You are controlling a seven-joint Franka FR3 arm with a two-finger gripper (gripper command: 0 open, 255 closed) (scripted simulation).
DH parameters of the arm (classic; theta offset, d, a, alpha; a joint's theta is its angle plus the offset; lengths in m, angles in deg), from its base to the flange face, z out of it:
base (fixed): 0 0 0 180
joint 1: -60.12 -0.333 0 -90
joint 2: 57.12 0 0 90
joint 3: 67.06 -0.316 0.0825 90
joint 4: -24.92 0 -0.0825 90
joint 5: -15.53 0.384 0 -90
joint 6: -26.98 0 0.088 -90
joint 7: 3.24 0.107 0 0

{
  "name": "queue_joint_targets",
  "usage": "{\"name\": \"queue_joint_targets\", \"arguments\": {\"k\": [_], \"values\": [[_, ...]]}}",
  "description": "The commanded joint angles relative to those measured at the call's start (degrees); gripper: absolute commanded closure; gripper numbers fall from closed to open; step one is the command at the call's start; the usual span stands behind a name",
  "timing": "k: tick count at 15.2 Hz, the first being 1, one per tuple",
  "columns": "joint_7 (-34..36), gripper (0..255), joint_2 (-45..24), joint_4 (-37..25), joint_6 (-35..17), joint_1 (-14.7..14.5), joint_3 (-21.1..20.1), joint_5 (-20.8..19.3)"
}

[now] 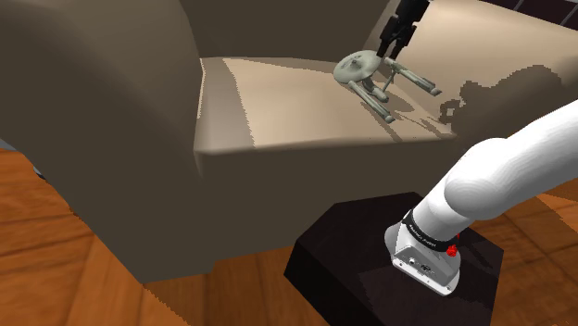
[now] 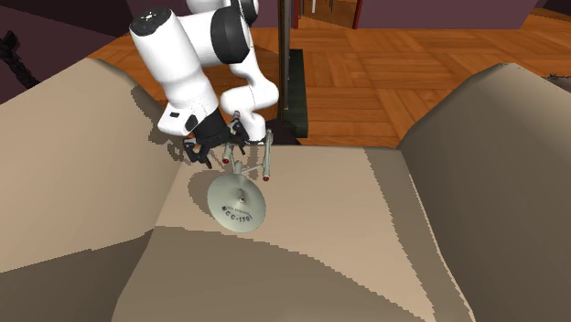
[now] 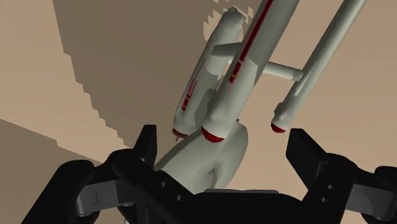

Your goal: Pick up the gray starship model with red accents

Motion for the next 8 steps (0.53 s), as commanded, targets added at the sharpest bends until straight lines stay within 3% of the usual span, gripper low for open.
{"name": "queue_joint_targets", "arguments": {"k": [1, 3, 4, 8], "values": [[-0.3, 0, 0.0, 2.0, -2.0, 0.1, 0.2, -0.1], [-0.3, 0, 0.0, 2.0, -2.0, 0.1, 0.2, -0.1], [-0.3, 255, 0.0, 1.9, -1.9, 0.1, 0.2, -0.1], [-0.3, 255, 0.0, 1.9, -2.0, 0.1, 0.2, -0.1]]}}
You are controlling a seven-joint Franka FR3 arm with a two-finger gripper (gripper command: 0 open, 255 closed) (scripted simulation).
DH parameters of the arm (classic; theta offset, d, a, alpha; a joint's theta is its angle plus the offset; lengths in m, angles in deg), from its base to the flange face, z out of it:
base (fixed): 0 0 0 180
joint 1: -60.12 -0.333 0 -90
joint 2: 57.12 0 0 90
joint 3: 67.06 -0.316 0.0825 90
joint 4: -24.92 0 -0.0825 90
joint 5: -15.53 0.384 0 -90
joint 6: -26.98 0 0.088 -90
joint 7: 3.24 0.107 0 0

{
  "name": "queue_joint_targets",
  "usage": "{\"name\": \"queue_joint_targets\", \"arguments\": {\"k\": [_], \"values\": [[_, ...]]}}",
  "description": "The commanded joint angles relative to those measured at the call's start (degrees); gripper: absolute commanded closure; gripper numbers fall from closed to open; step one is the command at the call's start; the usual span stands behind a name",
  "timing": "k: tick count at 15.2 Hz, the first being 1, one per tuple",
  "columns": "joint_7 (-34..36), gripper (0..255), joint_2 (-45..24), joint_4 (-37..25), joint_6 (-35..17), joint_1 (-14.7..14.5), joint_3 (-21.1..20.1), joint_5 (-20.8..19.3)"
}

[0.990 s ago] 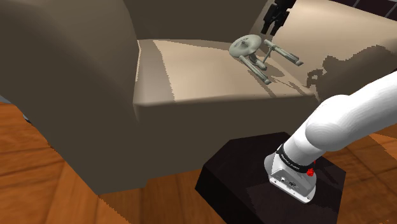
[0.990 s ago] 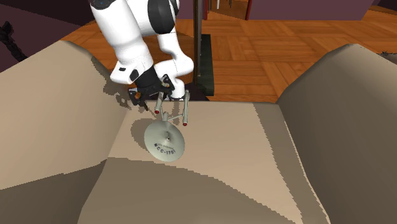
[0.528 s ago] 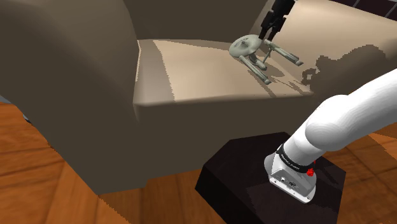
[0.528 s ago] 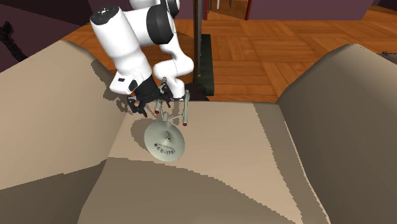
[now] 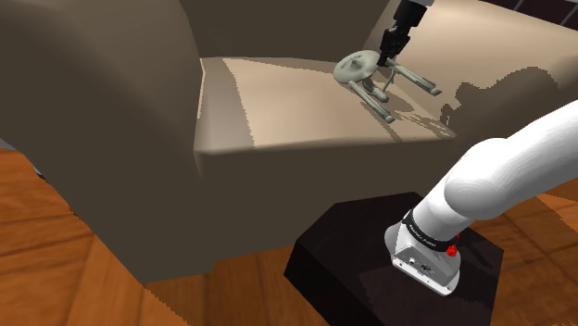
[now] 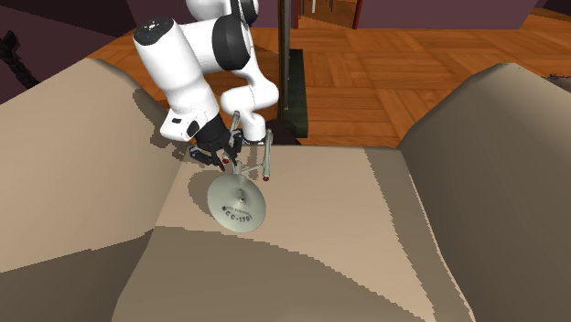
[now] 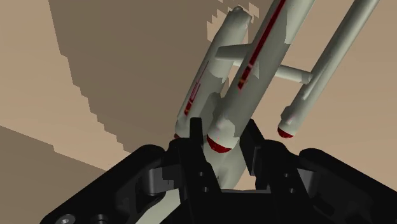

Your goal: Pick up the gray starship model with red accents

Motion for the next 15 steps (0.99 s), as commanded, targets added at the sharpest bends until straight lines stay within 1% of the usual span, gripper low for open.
{"name": "queue_joint_targets", "arguments": {"k": [1, 5, 15], "values": [[0.0, 255, 0.0, 0.0, 0.0, 0.0, 0.0, 0.0], [0.0, 255, 0.0, 0.1, -0.1, 0.0, 0.0, 0.0], [0.7, 255, -0.7, -8.2, 7.5, -0.4, -0.4, 0.4]]}}
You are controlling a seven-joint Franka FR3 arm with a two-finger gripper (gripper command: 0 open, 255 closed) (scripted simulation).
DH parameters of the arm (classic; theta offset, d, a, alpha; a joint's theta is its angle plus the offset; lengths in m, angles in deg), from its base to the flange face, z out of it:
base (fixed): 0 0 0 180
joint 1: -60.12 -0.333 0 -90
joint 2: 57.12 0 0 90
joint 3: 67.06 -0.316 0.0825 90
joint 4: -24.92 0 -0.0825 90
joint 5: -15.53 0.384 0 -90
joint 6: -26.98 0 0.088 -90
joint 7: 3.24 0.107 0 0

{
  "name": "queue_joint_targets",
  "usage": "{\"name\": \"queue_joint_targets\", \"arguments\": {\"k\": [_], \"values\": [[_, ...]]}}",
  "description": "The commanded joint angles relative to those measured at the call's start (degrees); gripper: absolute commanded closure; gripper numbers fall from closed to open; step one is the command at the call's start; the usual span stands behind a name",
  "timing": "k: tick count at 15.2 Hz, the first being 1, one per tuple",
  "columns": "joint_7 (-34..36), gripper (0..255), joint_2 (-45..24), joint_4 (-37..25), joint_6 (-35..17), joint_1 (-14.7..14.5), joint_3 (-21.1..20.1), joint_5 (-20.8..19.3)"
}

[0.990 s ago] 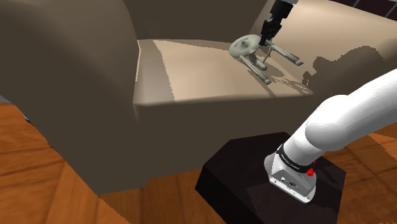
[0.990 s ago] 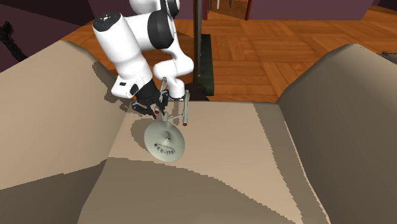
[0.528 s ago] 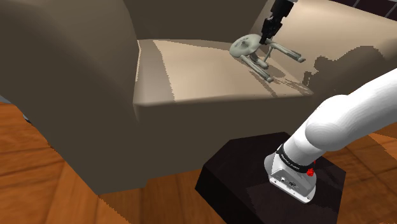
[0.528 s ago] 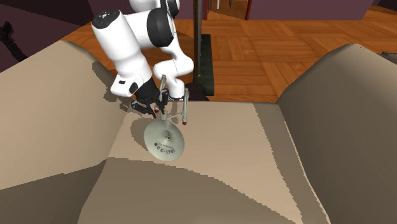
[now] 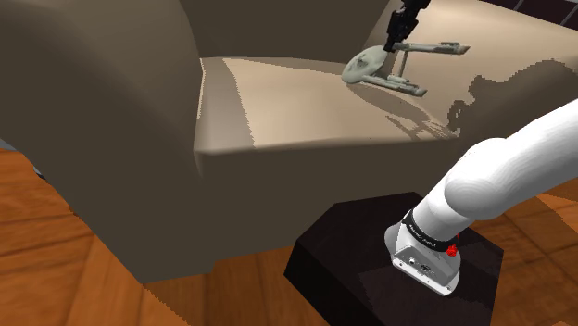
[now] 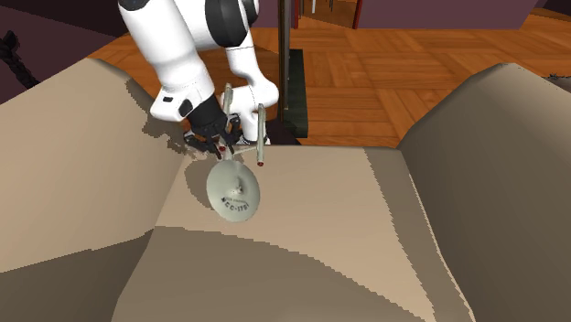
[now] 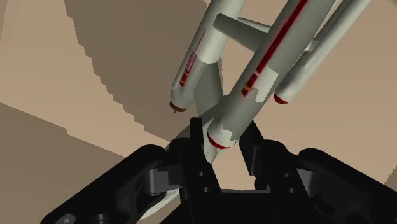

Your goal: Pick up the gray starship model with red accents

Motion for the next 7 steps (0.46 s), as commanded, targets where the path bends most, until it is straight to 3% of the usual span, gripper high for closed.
{"name": "queue_joint_targets", "arguments": {"k": [1, 7], "values": [[0.1, 255, -0.4, -2.0, 1.6, -0.1, 0.0, 0.2], [0.3, 255, -1.1, -5.9, 4.8, -0.3, 0.0, 0.5]]}}
